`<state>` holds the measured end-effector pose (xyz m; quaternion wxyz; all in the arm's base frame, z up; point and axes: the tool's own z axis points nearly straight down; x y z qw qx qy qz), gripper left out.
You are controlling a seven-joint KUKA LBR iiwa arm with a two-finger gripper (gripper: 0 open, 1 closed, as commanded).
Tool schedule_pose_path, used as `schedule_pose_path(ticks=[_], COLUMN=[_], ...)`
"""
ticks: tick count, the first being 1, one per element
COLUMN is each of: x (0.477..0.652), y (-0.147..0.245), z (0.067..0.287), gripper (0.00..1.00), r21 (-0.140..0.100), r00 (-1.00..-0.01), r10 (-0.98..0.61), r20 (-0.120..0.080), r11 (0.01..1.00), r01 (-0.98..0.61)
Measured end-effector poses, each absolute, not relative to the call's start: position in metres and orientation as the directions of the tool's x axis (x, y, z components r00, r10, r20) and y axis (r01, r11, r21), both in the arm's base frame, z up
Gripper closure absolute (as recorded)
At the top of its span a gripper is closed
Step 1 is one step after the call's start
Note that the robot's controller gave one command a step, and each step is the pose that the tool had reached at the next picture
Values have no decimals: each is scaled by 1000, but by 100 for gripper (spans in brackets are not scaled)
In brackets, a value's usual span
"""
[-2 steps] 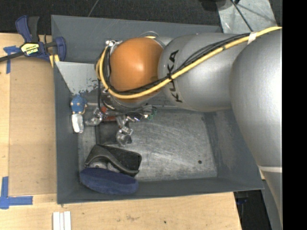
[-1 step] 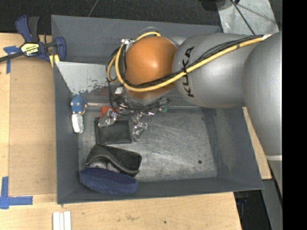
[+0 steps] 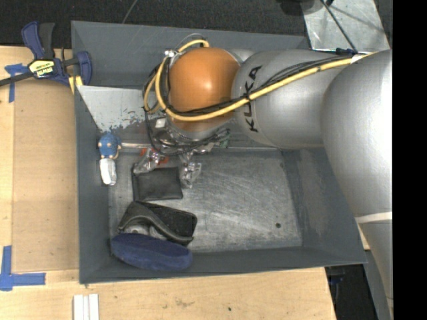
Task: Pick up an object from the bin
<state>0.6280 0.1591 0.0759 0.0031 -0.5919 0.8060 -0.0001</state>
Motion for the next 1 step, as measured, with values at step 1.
schedule_pose_path(ticks=[1], x=[630], y=[162], z=[80], gripper=[100], r21=[-8], r00=[-301], r10=[-953], r20=[-14], r11=[302], r01=[-953])
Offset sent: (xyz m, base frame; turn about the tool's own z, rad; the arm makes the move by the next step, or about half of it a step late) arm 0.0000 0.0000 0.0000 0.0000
